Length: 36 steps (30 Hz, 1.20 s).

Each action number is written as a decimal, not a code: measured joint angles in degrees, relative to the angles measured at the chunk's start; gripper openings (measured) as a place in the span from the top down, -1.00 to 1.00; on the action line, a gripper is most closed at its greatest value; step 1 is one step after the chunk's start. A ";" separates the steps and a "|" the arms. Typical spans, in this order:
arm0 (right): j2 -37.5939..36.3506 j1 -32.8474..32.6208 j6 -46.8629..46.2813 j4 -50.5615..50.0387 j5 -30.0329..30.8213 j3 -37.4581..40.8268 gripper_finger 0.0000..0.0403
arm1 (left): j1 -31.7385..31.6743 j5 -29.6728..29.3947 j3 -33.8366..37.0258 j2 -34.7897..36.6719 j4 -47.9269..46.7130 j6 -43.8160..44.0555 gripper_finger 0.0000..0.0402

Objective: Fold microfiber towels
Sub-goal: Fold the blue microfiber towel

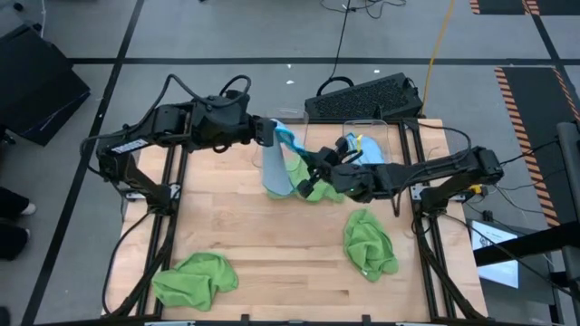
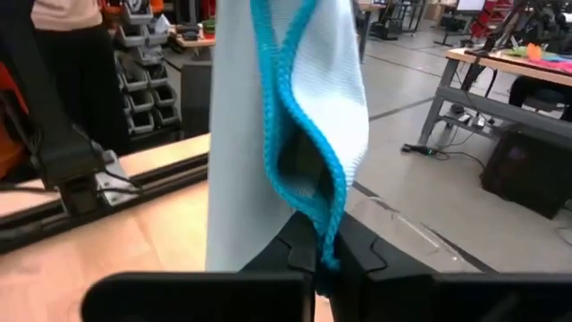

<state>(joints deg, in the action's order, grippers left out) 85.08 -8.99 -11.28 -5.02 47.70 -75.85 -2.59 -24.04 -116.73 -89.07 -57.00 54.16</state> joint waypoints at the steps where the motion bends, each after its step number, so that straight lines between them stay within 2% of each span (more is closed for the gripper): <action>1: -0.50 0.03 0.13 -0.13 -0.11 0.00 0.99 | 0.00 0.01 0.00 0.09 0.10 -0.04 0.98; 5: -2.23 0.57 0.10 -2.20 -2.60 0.00 0.99 | -0.02 0.01 0.00 0.01 0.12 -0.05 0.96; 9: -3.17 1.39 -0.03 -4.61 -7.97 -0.04 0.99 | 0.00 0.57 0.00 0.02 0.97 -0.04 0.98; 15: -7.42 2.70 1.47 -5.81 -12.54 -0.02 1.00 | 0.80 3.85 0.00 0.27 6.31 -3.36 0.96; 19: -12.70 5.58 1.27 -8.20 -16.17 -0.02 1.00 | -0.37 8.83 -0.10 1.58 9.14 -8.83 0.98; 23: -16.97 8.78 -1.96 -8.59 -23.33 -0.04 1.00 | -2.20 16.73 -0.08 3.11 9.65 -9.33 0.94; 28: -19.65 10.08 -7.79 -9.83 -32.79 -0.04 1.00 | -0.82 24.11 0.02 3.14 9.05 -8.79 0.98; 32: -19.79 9.66 -13.10 -12.31 -42.72 -0.04 1.00 | 1.89 23.95 -0.04 2.49 8.97 -8.40 0.95; 36: -19.55 7.98 -16.95 -14.48 -48.91 -0.04 1.00 | 5.48 23.77 -0.04 1.25 7.87 -7.91 0.97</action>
<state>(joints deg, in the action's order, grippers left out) 65.53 -1.01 -28.23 -19.49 -1.20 -75.90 2.89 -0.27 -116.77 -87.82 -49.13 46.24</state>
